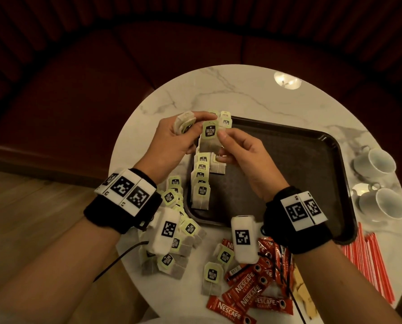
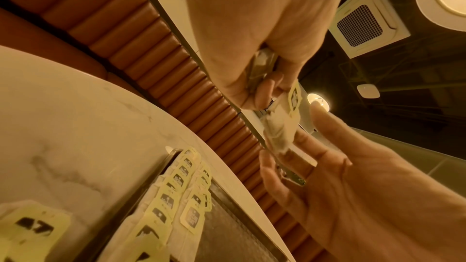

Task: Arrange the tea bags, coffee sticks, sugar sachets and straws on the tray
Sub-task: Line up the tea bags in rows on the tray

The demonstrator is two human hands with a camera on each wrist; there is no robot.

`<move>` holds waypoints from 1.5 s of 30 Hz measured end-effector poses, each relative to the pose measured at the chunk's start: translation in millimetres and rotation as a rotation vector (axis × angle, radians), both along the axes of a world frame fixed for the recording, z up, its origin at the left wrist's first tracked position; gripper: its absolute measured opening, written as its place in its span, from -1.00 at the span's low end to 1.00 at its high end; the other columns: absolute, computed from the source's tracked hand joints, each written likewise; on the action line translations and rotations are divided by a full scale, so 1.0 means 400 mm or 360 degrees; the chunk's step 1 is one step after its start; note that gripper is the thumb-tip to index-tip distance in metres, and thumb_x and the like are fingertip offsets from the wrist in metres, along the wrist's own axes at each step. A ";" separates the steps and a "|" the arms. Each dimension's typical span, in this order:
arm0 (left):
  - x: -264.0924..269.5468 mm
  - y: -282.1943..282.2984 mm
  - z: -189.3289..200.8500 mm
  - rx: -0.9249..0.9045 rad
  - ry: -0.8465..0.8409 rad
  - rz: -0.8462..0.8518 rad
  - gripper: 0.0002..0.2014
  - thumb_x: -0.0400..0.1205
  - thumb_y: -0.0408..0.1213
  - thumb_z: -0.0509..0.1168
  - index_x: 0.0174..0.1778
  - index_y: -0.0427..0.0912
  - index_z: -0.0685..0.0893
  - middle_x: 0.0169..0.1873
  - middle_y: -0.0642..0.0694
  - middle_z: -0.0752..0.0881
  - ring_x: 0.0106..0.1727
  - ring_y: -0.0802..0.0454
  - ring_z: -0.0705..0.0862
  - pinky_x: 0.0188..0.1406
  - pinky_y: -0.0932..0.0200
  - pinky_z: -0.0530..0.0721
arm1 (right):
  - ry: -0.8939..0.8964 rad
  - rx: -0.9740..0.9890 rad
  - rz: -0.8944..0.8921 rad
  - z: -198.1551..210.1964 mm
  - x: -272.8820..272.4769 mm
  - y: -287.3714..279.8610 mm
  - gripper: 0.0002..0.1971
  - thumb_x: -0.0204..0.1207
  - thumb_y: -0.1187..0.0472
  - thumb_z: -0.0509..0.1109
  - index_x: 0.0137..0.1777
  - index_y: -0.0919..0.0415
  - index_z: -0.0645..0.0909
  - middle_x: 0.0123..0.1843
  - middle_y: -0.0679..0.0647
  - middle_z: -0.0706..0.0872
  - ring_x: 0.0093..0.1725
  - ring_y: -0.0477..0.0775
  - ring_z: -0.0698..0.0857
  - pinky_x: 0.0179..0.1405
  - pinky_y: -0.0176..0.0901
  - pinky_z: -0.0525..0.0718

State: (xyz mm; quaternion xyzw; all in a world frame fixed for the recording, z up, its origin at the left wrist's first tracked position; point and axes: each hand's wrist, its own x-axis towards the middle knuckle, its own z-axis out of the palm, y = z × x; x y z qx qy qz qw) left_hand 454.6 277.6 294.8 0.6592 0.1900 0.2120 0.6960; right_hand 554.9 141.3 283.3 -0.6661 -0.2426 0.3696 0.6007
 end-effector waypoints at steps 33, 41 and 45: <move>-0.053 0.005 -0.096 -0.0701 0.0556 0.0003 -0.75 0.69 -0.16 0.29 0.17 -0.25 0.67 -0.21 -0.09 0.71 -0.28 0.08 0.71 -0.35 0.27 0.71 | -0.0217 -0.0683 -0.0136 -0.230 0.093 -0.018 -0.77 0.51 0.31 0.53 0.12 0.14 0.65 -0.09 0.04 0.70 -0.01 0.04 0.74 0.04 -0.06 0.78; -0.051 0.003 -0.094 -0.0720 0.0552 0.0006 -0.75 0.69 -0.14 0.29 0.15 -0.24 0.67 -0.18 -0.13 0.70 -0.28 0.07 0.71 -0.35 0.27 0.71 | -0.0083 -0.0714 -0.0212 -0.230 0.069 -0.031 -0.71 0.46 0.43 0.54 0.07 0.15 0.58 -0.13 0.08 0.64 -0.06 0.07 0.73 -0.01 0.01 0.81; -0.054 0.003 -0.094 -0.0731 0.0546 0.0004 -0.74 0.69 -0.14 0.28 0.16 -0.25 0.66 -0.17 -0.14 0.70 -0.26 0.05 0.70 -0.36 0.27 0.70 | -0.0068 -0.0721 -0.0217 -0.234 0.059 -0.028 -0.71 0.46 0.44 0.55 0.04 0.12 0.58 -0.15 0.08 0.67 -0.05 0.08 0.76 -0.01 0.00 0.82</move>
